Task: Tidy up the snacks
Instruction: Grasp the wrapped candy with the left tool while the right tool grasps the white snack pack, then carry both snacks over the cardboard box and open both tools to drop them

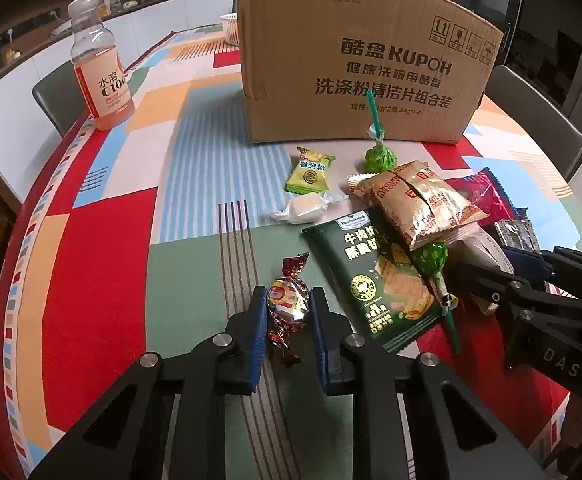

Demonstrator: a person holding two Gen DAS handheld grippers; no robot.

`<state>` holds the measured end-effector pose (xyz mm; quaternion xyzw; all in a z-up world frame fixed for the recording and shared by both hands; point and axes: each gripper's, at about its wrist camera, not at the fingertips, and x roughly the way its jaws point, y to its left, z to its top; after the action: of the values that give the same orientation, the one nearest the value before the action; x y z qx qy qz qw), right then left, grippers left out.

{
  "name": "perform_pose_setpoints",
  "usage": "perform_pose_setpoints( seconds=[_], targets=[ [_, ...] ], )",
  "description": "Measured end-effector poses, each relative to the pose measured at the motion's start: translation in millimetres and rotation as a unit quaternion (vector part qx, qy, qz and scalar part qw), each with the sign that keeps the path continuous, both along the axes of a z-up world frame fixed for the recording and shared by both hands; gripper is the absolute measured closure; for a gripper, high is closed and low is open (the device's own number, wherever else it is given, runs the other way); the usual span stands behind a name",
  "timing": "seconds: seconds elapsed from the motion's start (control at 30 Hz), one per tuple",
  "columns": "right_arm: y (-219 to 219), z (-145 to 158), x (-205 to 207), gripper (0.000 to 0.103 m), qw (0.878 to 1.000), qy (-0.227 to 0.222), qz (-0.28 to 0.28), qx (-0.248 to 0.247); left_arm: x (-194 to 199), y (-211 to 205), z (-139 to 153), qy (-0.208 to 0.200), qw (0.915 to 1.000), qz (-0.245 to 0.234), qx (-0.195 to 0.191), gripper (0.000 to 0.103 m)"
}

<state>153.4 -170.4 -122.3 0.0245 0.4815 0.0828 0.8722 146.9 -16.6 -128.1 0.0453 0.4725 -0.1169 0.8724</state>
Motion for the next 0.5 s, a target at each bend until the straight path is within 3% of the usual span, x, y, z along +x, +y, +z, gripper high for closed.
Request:
perform_pose_setpoints(
  seconds=[0.27,0.5],
  targets=[
    [-7,12,-13,0.07,1.0,-0.008,-0.001,0.011,-20,-1,28,-0.039,0.9992,0.006,0.002,0.081],
    [-15,39,-31,0.07,0.999,-0.047,-0.012,0.011,-38,-7,57,-0.073,0.9973,0.003,-0.007,0.081]
  ],
)
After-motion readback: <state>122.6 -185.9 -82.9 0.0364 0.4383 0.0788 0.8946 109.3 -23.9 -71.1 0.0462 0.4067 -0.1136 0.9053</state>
